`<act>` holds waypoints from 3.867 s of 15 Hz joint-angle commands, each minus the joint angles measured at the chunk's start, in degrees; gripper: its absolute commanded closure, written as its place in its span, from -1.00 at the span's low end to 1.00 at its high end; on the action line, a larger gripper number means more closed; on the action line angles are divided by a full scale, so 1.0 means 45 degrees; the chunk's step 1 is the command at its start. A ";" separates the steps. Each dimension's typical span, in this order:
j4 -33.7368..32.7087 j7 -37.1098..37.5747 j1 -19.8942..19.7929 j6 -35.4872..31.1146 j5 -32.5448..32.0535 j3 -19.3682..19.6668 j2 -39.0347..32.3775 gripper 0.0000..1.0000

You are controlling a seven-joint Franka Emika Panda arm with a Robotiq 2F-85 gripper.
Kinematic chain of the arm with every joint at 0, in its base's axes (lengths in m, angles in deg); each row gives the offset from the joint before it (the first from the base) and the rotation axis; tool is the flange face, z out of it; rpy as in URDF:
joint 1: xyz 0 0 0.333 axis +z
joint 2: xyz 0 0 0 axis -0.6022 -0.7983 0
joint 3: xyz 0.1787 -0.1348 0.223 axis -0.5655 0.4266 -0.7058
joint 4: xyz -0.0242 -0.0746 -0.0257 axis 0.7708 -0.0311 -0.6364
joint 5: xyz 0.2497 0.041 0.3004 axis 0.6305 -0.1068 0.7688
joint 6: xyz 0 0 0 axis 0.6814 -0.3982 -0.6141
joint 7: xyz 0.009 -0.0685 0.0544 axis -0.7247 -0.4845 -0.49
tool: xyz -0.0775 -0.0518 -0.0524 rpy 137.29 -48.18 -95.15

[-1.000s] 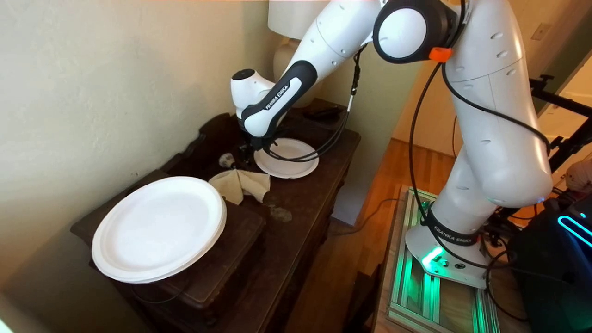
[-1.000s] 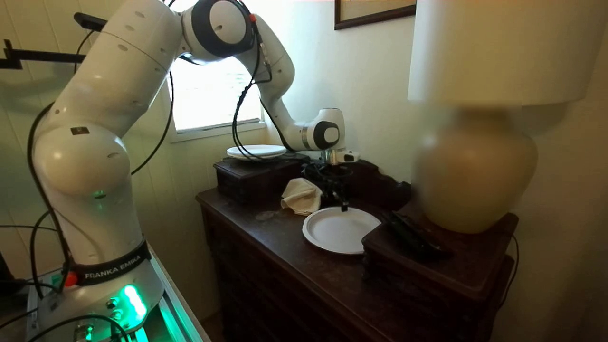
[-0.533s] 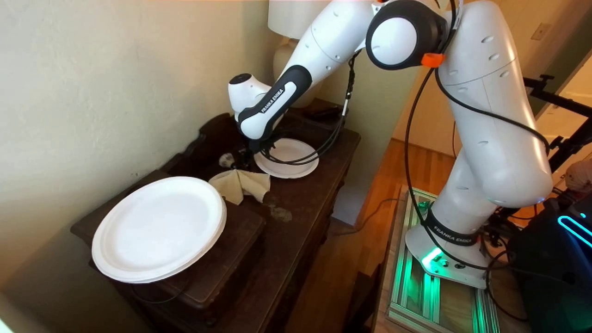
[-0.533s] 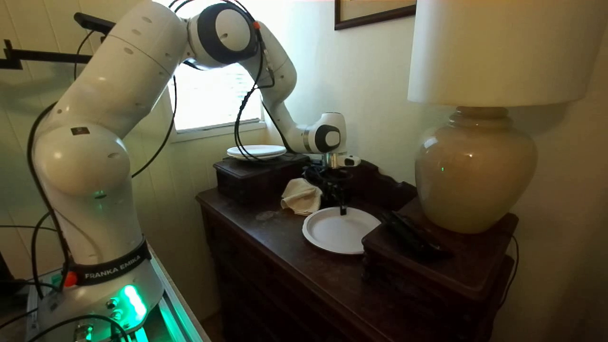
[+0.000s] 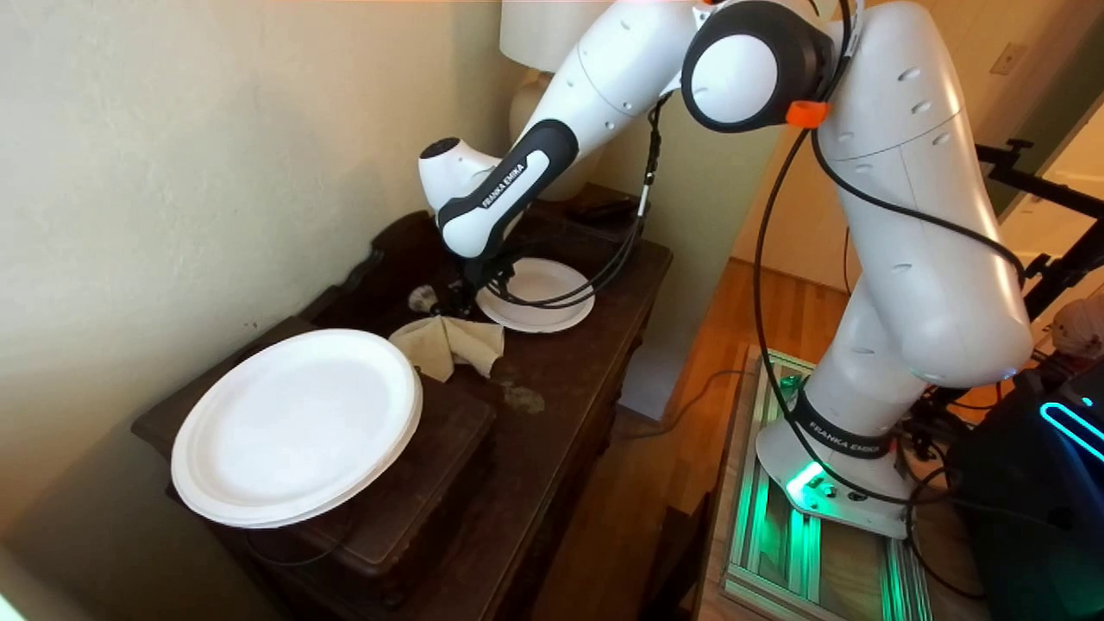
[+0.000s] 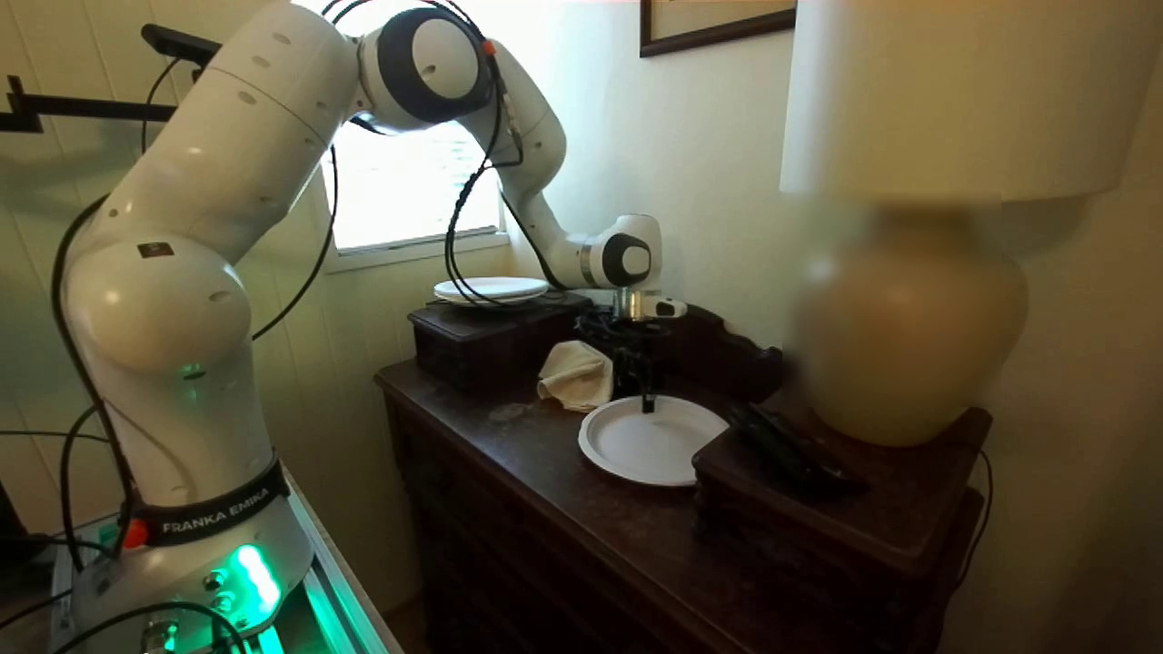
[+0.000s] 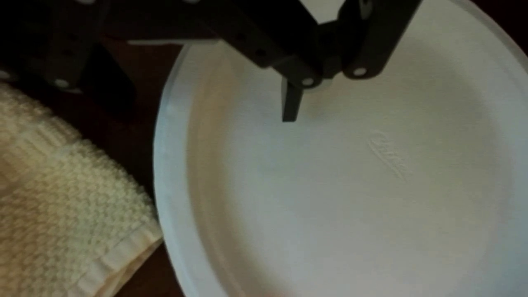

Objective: Put the plates that are on the right on the ones to the left

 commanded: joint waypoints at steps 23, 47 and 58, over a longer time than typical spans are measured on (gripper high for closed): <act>-0.0105 0.1505 0.1444 0.3154 -0.2315 0.0822 0.0920 -0.71; -0.3715 0.1895 0.1775 0.6342 -0.2484 0.0913 -0.2177 0.28; -0.3233 0.1936 0.2177 0.6976 -0.2918 0.0804 -0.1510 0.92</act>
